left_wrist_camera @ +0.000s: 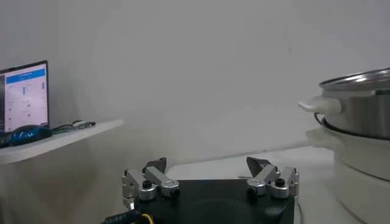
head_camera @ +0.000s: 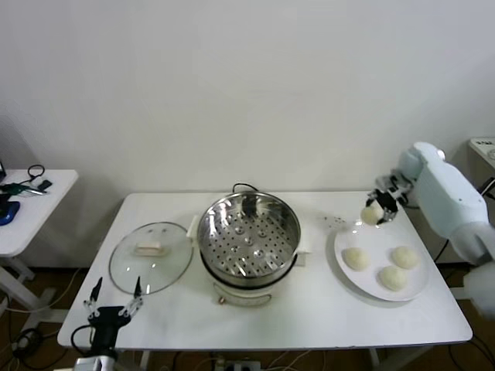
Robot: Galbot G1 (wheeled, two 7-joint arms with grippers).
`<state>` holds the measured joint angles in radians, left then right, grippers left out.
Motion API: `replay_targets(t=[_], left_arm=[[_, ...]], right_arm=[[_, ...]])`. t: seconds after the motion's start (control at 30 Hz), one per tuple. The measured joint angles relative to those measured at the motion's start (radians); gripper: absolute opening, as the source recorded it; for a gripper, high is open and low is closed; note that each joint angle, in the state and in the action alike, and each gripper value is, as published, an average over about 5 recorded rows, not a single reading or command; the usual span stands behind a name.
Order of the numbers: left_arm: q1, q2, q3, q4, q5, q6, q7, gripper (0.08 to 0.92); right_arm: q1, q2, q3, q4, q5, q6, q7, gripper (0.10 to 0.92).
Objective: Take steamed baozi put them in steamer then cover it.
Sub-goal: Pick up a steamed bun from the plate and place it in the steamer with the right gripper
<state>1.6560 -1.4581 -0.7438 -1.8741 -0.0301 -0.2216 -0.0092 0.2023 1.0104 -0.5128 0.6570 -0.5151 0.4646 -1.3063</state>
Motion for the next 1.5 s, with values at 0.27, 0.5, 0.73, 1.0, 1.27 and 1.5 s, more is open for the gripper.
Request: replay_targets(t=[0.27, 0.5, 0.73, 1.0, 1.27, 1.5], left_arm=[[0.002, -0.007, 0.012, 0.002, 0.009, 0.002, 0.000, 0.823], [0.002, -0.009, 0.014, -0.001, 0.010, 0.006, 0.001, 0.823], [0.004, -0.005, 0.010, -0.005, 0.006, 0.008, 0.000, 0.823], [0.009, -0.002, 0.009, -0.011, 0.004, 0.008, 0.000, 0.823], [0.017, 0.002, 0.002, -0.015, -0.003, 0.004, 0.000, 0.823], [0.022, 0.003, -0.002, -0.014, -0.008, 0.001, 0.000, 0.823]], right_arm=[[0.135, 0.047, -0.186, 0.137, 0.086, 0.078, -0.015, 0.670], [0.206, 0.137, -0.287, 0.225, 0.107, 0.143, -0.015, 0.670], [0.223, 0.236, -0.333, 0.297, 0.093, 0.194, -0.003, 0.670], [0.200, 0.342, -0.360, 0.313, 0.053, 0.226, 0.012, 0.674], [0.158, 0.413, -0.380, 0.315, 0.032, 0.230, 0.017, 0.679], [0.123, 0.428, -0.397, 0.315, 0.014, 0.229, 0.014, 0.679]])
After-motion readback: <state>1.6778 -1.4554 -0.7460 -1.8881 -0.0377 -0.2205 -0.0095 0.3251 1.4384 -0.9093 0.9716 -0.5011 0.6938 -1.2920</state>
